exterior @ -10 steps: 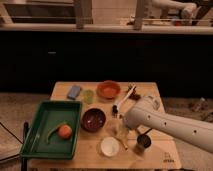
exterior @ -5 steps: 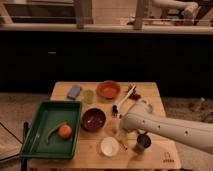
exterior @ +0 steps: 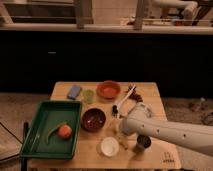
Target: Place banana in red bowl
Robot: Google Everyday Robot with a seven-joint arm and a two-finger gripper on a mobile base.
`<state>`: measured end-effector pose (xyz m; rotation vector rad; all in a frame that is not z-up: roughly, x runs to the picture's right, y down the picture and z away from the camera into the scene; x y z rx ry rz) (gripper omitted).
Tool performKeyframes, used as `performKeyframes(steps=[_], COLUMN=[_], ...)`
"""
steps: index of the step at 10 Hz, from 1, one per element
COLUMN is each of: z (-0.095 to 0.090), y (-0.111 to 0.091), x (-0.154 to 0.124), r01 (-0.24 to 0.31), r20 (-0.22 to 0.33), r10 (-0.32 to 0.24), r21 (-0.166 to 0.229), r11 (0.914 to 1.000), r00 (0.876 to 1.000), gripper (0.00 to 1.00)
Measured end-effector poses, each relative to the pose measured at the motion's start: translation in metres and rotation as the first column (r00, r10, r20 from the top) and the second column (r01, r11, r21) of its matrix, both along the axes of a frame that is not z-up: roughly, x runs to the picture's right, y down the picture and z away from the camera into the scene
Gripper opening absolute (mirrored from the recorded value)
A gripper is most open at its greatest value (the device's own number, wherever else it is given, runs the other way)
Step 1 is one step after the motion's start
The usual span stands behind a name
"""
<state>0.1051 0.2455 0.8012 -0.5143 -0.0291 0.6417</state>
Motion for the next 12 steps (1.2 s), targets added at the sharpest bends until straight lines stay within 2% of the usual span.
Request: performKeyframes(steps=[3,4,8,11,12], z=[0.001,0.002,0.004,-0.001,-0.003], y=[0.009,0.012,0.014,0.004,0.0], x=[0.0,0.0,0.008,0.022,0.025], r01=[0.018,0.027,0.043,0.047,0.051], r20=[0.043,0.054,0.071,0.073,0.077], r10=[-0.019,-0.027,-0.045,-0.049,-0.054], r21=[0.014,0.016,0.02,0.035,0.039], r11=[0.9997,0.9995,0.9989,0.9983,0.9979], r00=[0.999,0.998,0.996,0.996,0.996], gripper=[0.79,0.73,0.35,0.04,0.0])
